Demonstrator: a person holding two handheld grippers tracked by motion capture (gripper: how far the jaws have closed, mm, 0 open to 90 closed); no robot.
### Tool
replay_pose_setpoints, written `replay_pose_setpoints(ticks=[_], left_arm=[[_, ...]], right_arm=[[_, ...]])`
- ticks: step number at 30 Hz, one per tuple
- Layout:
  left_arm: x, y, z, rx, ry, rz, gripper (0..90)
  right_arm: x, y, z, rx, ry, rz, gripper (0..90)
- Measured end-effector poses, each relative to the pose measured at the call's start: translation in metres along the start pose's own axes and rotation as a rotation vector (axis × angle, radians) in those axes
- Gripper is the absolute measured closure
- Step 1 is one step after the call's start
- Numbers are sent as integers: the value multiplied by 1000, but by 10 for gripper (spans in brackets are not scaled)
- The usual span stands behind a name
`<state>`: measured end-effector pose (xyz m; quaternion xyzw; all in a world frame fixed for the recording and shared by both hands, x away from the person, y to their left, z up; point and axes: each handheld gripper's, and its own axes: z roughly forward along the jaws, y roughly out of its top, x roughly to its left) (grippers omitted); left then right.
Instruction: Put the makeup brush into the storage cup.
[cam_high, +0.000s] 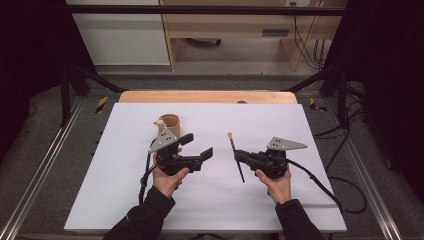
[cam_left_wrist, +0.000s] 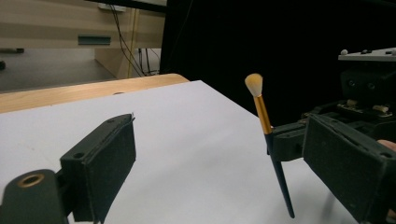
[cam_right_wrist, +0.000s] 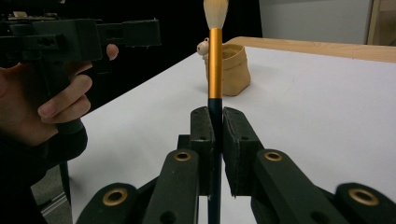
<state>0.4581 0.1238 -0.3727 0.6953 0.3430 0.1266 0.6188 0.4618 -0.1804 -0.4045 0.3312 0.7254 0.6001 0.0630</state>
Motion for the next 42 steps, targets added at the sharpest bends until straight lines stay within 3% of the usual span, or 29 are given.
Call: replay_pose_setpoints(ticks=[14, 26, 42], left_arm=[[-9, -2, 12, -14, -28, -25, 133], [-15, -5, 25, -27, -66, -71, 165], [-20, -8, 38, -26, -112, -110, 277]], right_arm=[[2, 0, 0, -20, 16, -4, 834], [4, 0, 0, -25, 31, 1, 834], [9, 0, 3, -24, 46, -15, 834]])
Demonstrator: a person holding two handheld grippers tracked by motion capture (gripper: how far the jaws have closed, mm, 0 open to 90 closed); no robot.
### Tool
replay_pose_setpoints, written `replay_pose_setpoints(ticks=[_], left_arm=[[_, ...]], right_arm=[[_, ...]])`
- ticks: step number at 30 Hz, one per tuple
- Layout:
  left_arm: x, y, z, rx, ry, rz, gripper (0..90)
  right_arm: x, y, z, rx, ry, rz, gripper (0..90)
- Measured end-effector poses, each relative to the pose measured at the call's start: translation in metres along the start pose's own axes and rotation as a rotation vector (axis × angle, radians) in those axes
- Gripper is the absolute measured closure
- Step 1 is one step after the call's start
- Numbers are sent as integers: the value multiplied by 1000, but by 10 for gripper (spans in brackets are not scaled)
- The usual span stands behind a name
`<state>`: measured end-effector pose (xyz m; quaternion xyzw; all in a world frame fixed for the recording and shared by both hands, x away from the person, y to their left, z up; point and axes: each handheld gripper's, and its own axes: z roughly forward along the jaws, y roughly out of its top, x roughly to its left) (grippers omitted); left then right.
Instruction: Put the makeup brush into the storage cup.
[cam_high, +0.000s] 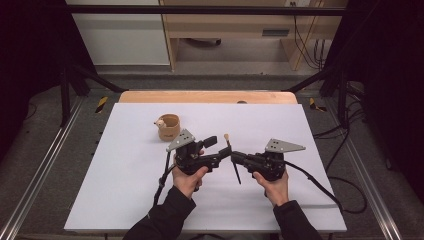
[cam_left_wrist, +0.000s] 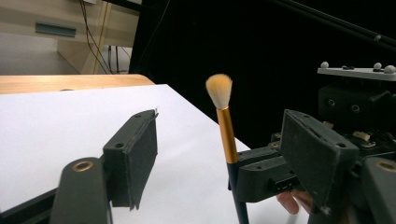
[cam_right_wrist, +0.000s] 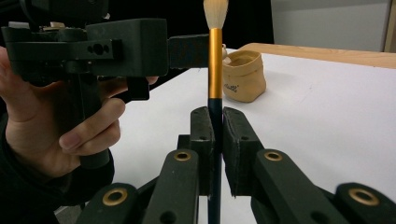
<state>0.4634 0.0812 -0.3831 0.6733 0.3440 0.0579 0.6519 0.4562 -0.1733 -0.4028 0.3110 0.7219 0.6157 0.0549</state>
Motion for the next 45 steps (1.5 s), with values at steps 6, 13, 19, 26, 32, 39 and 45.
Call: replay_pose_setpoints(ticks=[6, 13, 19, 26, 32, 39, 45], left_arm=[[-2, -2, 3, 9, -5, -10, 338], [-3, -5, 7, 15, -15, -19, 422], [-3, -7, 8, 17, -23, -37, 513], [-4, -8, 9, 22, -18, -44, 617], [-3, -8, 9, 19, -15, -61, 698], [-3, -9, 10, 21, -10, -66, 748], [-3, -10, 10, 20, -7, -69, 786]], right_arm=[[1, 0, 0, -3, 3, 4, 834], [2, -1, 1, -4, 9, 3, 834], [3, -1, 2, -2, 14, 3, 834], [3, -2, 4, 1, 13, 0, 834], [3, -2, 4, 1, 16, -1, 834], [4, -3, 5, 7, 19, -1, 834], [4, -3, 5, 8, 20, -3, 834]])
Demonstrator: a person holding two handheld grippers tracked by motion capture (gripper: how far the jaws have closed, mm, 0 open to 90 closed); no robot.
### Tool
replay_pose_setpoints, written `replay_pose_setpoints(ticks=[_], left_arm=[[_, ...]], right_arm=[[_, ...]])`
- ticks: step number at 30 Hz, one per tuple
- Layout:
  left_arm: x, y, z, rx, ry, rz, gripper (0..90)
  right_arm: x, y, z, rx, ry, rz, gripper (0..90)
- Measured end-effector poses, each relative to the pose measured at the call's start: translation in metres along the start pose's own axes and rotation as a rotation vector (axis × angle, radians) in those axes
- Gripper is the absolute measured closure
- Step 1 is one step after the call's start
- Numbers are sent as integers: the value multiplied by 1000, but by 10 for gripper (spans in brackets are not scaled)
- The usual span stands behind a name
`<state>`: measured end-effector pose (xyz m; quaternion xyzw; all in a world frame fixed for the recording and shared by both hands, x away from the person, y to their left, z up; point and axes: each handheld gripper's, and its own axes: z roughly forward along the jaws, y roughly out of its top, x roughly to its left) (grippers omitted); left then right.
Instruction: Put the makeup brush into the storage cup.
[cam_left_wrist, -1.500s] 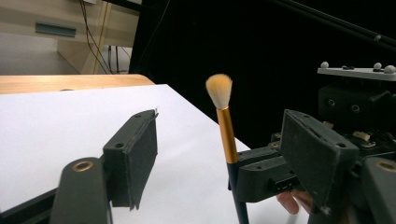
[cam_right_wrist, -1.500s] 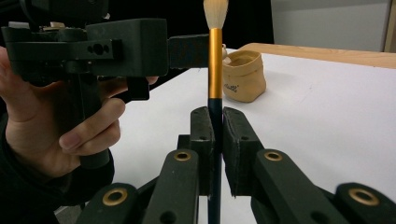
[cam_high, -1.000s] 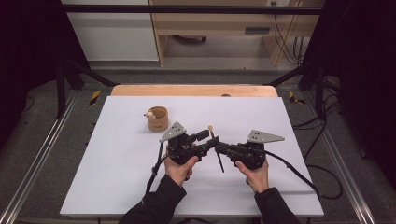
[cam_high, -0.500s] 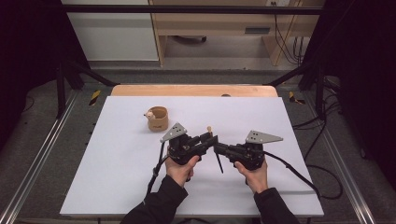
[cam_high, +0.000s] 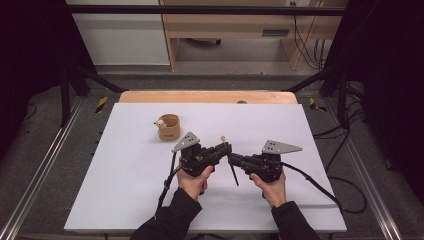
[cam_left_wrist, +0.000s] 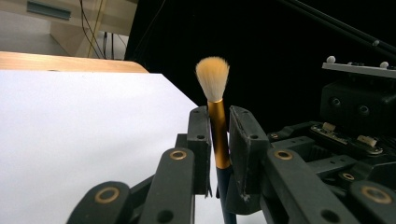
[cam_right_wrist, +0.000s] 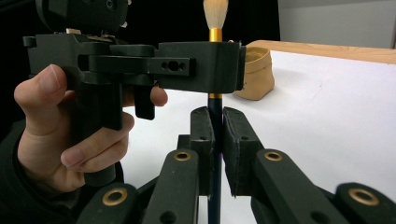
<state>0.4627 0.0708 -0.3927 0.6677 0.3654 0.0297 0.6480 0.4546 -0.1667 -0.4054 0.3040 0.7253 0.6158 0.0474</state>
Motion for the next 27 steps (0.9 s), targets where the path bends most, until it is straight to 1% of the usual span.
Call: replay_pose_setpoints(ticks=[9, 16, 19, 20, 27], left_arm=[[0, -1, 0, -1, 1, 2, 810], [-1, -1, -1, 0, -16, 8, 828], [-1, -1, -2, 1, -18, 13, 832], [-1, 0, -3, 1, -9, 26, 832], [1, 3, -7, -8, 7, 35, 832]], right_arm=[[0, 0, 1, 4, 1, 3, 833], [0, -1, 1, 3, 4, -7, 825], [1, -1, 1, 3, 2, -4, 819], [0, -1, 1, 4, 1, -4, 806], [0, 1, -1, -4, -6, -8, 749]])
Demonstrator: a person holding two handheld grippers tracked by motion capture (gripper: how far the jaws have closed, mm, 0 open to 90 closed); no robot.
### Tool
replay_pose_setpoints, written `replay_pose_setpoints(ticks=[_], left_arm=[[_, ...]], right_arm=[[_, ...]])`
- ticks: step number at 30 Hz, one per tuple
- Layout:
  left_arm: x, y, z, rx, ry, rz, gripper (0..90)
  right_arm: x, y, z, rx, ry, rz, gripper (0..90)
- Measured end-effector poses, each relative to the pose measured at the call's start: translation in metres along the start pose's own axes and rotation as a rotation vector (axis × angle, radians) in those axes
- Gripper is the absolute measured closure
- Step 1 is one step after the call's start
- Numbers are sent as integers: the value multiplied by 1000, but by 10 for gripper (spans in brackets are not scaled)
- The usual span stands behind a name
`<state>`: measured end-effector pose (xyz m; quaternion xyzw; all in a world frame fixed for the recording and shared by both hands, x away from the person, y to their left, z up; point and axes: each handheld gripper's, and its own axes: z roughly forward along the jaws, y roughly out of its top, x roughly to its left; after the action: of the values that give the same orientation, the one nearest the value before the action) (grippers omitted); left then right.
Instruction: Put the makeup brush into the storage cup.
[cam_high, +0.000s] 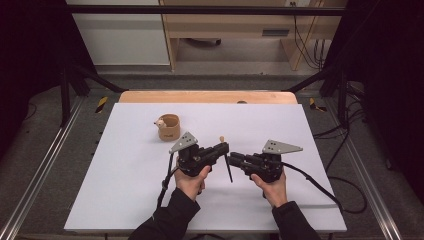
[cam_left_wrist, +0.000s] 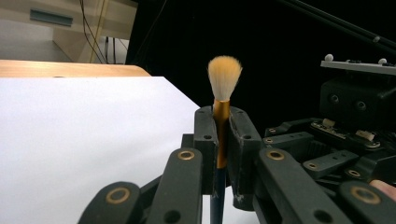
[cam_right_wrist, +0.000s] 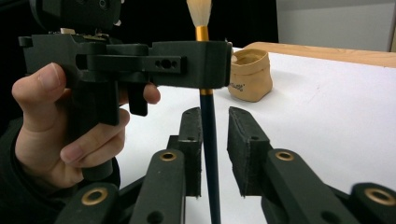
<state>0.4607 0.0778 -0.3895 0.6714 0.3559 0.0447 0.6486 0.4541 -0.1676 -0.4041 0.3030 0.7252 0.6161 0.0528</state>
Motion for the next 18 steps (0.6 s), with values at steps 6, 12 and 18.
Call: replay_pose_setpoints(ticks=[6, 12, 18], left_arm=[[5, 5, -9, -4, 27, 28, 831], [7, 12, -19, -6, 47, 71, 832], [10, 18, -31, -6, 69, 95, 832]], right_arm=[[-1, 3, -4, -4, -23, -5, 691], [-4, 7, -10, 7, -59, -16, 570], [-6, 9, -12, 11, -98, -29, 491]])
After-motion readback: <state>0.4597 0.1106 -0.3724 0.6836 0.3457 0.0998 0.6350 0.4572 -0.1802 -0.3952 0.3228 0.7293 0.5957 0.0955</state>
